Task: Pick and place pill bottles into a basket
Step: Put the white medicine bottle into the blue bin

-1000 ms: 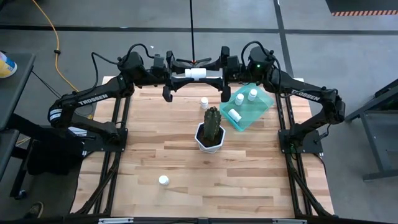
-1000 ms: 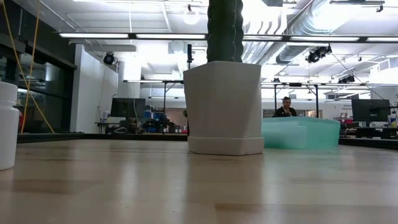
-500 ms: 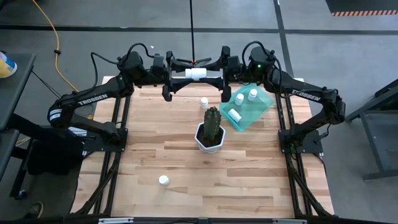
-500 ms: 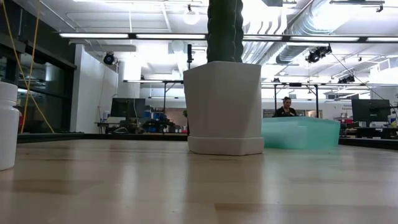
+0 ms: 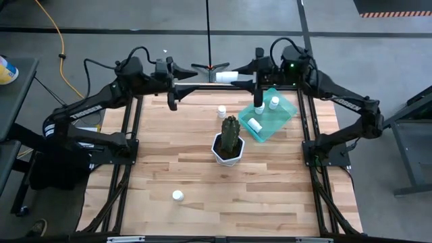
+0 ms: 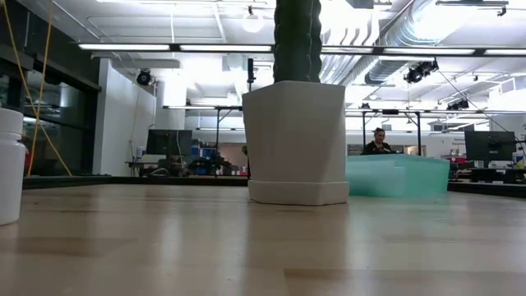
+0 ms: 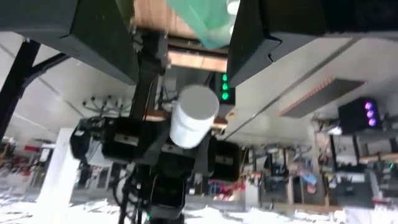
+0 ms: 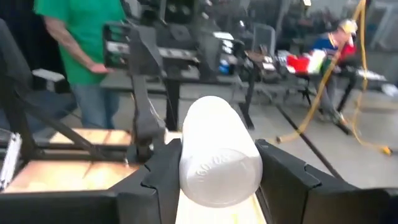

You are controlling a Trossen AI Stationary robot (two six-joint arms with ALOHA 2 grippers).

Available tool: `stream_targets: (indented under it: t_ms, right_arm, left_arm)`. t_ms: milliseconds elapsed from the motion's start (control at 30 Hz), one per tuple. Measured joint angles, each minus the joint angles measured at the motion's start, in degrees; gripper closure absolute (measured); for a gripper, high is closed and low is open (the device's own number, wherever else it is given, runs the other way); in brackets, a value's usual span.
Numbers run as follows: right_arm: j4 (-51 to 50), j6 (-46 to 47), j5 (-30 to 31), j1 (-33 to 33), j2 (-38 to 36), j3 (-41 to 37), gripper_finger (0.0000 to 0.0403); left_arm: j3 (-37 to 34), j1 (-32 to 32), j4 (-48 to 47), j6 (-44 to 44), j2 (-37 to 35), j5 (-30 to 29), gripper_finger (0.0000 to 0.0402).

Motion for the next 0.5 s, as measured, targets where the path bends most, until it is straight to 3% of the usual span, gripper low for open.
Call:
stream_targets:
  t_ms: [500]
  right_arm:
    - [-36.1,-1.6,16.9,-5.4,-1.9,-0.3,0.0235]
  left_arm:
    - [0.0,0.0,-8.4,-0.2,-0.7,-1.0,0.0136]
